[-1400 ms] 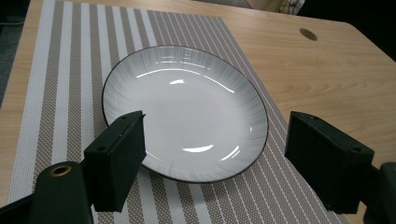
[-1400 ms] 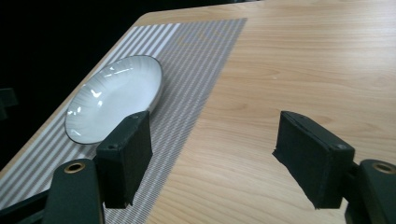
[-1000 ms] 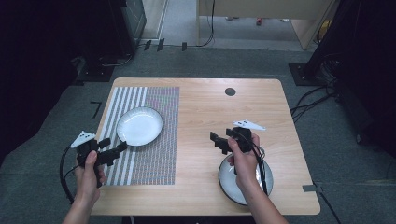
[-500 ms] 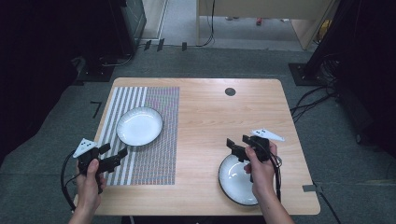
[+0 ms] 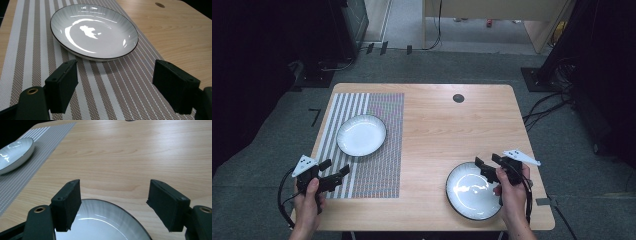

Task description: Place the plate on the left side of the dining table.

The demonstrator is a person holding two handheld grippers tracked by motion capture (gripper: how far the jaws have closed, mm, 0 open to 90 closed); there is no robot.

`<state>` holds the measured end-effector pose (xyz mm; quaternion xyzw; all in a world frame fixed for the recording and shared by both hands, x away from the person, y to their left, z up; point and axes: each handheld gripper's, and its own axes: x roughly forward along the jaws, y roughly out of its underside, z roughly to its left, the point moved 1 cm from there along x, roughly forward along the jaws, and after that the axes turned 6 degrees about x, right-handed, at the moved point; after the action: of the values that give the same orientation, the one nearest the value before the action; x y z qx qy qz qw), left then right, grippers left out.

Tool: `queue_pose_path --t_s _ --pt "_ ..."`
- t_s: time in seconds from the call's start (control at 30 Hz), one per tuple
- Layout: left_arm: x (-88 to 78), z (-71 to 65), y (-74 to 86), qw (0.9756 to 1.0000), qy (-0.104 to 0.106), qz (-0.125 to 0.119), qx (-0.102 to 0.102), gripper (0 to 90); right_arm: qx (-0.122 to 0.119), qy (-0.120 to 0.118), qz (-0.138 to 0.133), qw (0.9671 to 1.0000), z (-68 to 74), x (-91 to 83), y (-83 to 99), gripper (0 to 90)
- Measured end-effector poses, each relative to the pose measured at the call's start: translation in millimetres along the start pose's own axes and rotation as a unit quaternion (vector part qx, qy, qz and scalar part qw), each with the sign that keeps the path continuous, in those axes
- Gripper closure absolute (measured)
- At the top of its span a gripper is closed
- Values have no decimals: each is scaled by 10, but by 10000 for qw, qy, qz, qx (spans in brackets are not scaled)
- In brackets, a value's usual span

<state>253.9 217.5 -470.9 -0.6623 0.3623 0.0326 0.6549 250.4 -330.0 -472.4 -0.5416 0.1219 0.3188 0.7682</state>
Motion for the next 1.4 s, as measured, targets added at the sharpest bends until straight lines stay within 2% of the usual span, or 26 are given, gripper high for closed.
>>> queue_pose_path --t_s 0.03,0.17,0.3,0.4,0.63,0.8,0.83,0.9,0.93,1.0,1.07,1.13,1.27,1.4 --pt "0 0 0 10000 0 0 0 202 0 0 0 10000 0 0 0 268" --pt "-42 42 66 10000 -50 -36 -19 202 39 64 6 10000 -151 -85 63 272" --pt "-53 88 164 9999 -165 33 16 202 35 113 26 9999 -238 -123 115 274" --pt "-78 146 260 9997 -222 81 -51 202 97 186 28 9998 -359 -181 172 277" --pt "-136 229 360 9994 -307 123 -96 202 158 257 -80 9995 -516 -316 210 278" --pt "-167 280 401 9991 -372 147 -124 202 110 358 -132 9992 -624 -385 244 281" --pt "-180 313 422 9990 -403 162 -142 202 104 434 -135 9989 -704 -417 285 285" --pt "-191 341 434 9987 -446 161 -159 202 94 458 -145 9988 -723 -421 295 286" --pt "-205 382 450 9985 -501 136 -175 202 79 612 -144 9980 -805 -447 344 290" --pt "-213 408 463 9982 -549 124 -203 202 74 643 -147 9978 -836 -453 358 290" --pt "-221 451 494 9977 -622 99 -232 202 8 871 -127 9961 -953 -489 404 292" --pt "-220 465 516 9975 -650 109 -241 202 -12 964 -91 9953 -1010 -512 424 292" --pt "-209 462 534 9974 -675 123 -238 201 -107 1116 -20 9937 -1081 -516 471 292" --pt "-184 438 549 9977 -632 203 -159 182 9 1126 115 9936 -1149 -497 521 288"
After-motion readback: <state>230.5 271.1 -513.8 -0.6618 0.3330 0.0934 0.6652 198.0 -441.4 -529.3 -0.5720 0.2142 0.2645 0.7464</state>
